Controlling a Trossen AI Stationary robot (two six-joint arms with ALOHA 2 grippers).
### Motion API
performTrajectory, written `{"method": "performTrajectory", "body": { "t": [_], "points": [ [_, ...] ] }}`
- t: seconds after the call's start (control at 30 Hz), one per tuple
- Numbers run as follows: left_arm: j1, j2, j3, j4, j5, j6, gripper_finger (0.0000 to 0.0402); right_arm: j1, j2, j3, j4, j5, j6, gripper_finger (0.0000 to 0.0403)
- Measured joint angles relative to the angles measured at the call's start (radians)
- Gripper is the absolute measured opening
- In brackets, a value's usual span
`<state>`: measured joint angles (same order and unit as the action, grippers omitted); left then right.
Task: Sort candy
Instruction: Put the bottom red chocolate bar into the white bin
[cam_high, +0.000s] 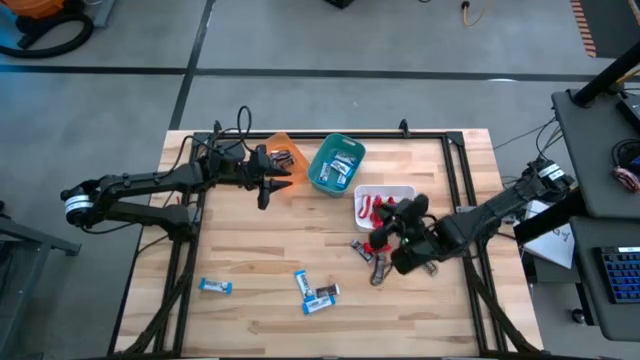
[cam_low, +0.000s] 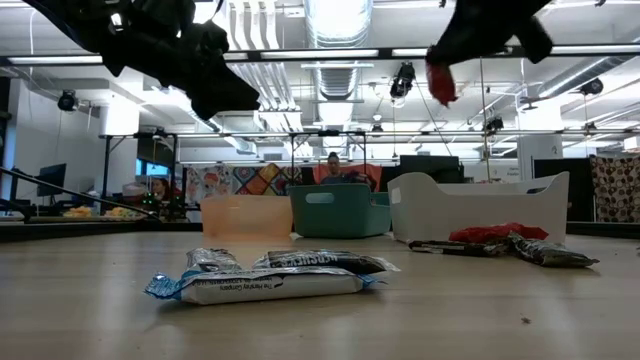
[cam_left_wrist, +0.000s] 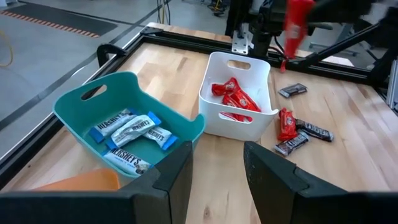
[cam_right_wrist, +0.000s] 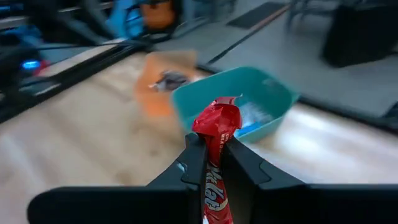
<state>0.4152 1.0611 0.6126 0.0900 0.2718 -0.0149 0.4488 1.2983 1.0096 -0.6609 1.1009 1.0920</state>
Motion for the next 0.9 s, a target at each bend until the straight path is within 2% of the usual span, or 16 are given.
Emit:
{"method": "performTrajectory", "body": {
  "t": [0.2,0.37,0.6,0.9],
  "points": [
    [0.0,0.0,0.0,0.0,0.0,-0.006,0.0127,-0.135,0.051,0.0,-0.006,0.009,-0.03,0.0033],
    [0.0,0.0,0.0,-0.001,0.0,-0.021,0.0127,-0.206,0.073,0.0,-0.021,-0.124,-0.018,0.0034],
    [0.0,0.0,0.0,-0.001,0.0,-0.021,0.0127,-0.221,0.079,-0.001,-0.019,-0.158,-0.007,0.0034],
    [0.0,0.0,0.0,-0.001,0.0,-0.021,0.0127,-0.226,0.079,-0.044,-0.014,-0.101,0.046,0.0034]
  ]
}}
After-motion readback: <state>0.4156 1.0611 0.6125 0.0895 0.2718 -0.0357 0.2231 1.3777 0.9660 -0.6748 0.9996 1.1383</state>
